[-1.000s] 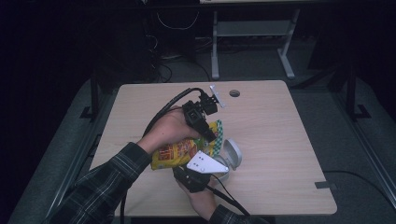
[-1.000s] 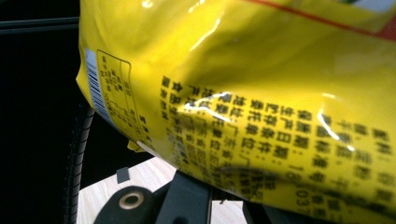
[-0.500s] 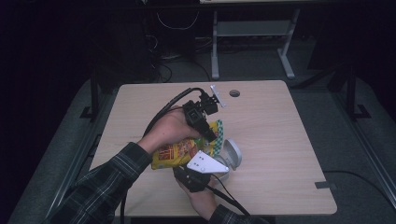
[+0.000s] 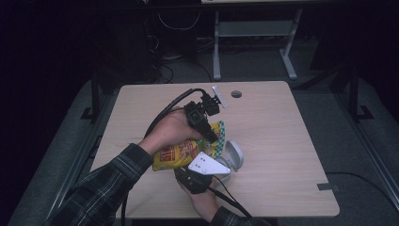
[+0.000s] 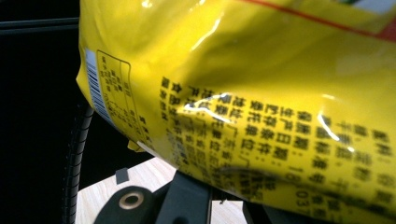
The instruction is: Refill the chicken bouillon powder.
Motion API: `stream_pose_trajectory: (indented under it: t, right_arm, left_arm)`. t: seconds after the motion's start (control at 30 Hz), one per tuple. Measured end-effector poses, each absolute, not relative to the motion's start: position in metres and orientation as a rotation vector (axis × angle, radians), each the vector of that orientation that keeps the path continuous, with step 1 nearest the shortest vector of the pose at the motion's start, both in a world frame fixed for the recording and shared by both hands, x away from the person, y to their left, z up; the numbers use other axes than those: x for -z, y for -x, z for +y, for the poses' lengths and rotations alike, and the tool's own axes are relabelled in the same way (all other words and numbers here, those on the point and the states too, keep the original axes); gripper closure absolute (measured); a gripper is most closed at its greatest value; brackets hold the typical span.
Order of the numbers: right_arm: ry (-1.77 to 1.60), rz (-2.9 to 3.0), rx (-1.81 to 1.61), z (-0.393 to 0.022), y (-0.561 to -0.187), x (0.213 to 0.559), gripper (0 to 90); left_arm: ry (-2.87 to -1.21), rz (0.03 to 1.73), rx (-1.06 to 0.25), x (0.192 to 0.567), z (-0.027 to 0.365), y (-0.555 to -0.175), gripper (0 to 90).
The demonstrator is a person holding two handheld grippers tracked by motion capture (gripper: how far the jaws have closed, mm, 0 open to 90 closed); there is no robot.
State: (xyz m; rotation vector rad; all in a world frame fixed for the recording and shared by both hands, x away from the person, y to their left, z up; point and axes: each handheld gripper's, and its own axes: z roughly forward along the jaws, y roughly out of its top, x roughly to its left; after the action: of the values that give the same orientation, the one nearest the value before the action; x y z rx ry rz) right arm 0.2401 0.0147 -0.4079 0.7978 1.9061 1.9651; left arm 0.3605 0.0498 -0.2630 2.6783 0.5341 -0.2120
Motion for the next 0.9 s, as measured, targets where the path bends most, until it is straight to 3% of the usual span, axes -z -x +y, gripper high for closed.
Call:
stream_pose_trajectory:
  t: [0.9]
  right_arm:
    - [-0.800, 1.904, -1.970, 0.0145, -0.2399, 0.4075, 89.8]
  left_arm:
    - [-2.687, 0.533, 0.214, 0.2622, 0.0489, -0.3603, 90.0]
